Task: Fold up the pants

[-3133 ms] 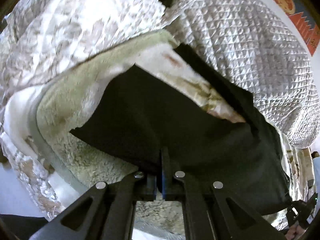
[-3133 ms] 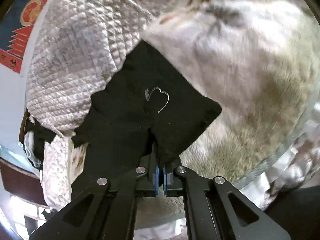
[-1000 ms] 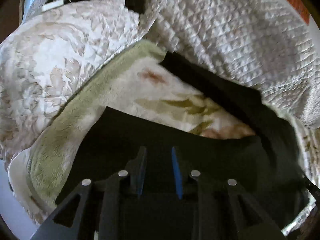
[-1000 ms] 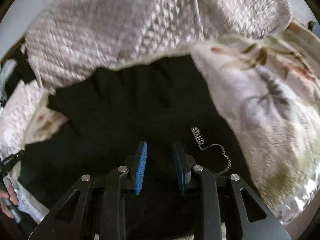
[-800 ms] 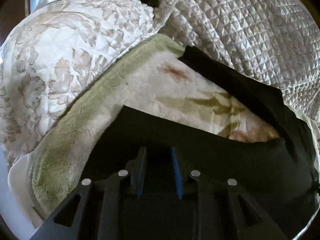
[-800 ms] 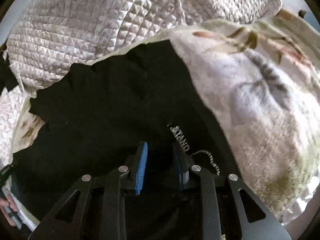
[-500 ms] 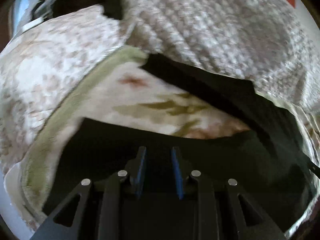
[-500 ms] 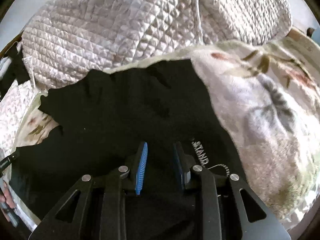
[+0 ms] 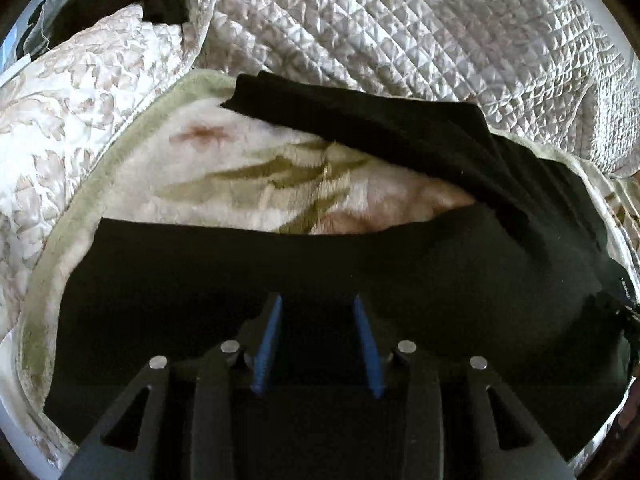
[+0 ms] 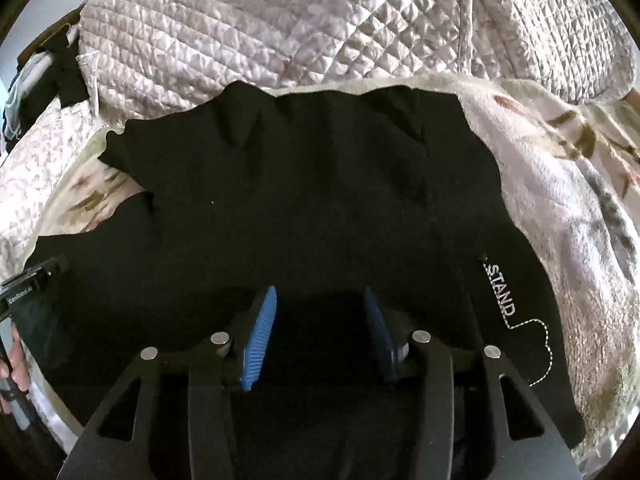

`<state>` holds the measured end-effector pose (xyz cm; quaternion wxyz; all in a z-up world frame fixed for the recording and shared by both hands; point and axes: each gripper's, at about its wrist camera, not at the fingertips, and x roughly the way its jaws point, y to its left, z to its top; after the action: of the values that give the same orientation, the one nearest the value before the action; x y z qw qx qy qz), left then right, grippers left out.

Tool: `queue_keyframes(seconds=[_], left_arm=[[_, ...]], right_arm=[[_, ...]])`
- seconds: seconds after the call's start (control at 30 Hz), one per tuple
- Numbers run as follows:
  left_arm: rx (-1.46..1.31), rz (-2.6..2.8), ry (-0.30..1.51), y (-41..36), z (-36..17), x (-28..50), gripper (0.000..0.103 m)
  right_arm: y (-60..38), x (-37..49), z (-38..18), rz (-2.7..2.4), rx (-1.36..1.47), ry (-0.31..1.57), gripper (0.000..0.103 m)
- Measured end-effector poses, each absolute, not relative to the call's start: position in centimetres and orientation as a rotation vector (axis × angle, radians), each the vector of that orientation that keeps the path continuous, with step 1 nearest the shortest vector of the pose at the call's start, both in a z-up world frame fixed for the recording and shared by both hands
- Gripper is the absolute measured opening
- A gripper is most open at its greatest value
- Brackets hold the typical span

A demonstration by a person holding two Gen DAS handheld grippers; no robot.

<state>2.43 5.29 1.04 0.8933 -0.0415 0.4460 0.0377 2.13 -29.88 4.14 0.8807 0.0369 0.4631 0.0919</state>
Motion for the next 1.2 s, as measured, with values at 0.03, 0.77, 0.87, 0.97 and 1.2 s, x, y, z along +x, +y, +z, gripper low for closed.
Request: queue_keyframes(seconds=[0.03, 0.77, 0.87, 0.97, 1.2], left_arm=[[-0.078, 0.074, 0.919, 5.1, 1.2, 2.3, 0.040], [-0.003, -0.007, 0.866, 2.2, 2.0, 0.8, 0.041], [-0.002, -0.014, 0.873, 2.1, 2.0, 1.0, 0.041], [-0.007, -0.029, 0.889, 2.0, 2.0, 1.1, 0.041], [-0.008, -0.071, 0.902, 2.0, 3.4, 2.3, 0.042]], right_arm=[[-29.8, 1.9, 4.4, 0.197, 0.072, 0.948, 0.047], [-26.6, -0.4, 5.4, 0.334, -0.014, 0.876, 0.047], [-26.6, -0.3, 5.3, 0.337, -0.005, 0.886, 0.047], [-26.5, 0.0, 5.4, 0.338, -0.009, 0.902, 0.047], [-26.5, 2.1, 6.4, 0.372, -0.020, 0.957, 0.047]])
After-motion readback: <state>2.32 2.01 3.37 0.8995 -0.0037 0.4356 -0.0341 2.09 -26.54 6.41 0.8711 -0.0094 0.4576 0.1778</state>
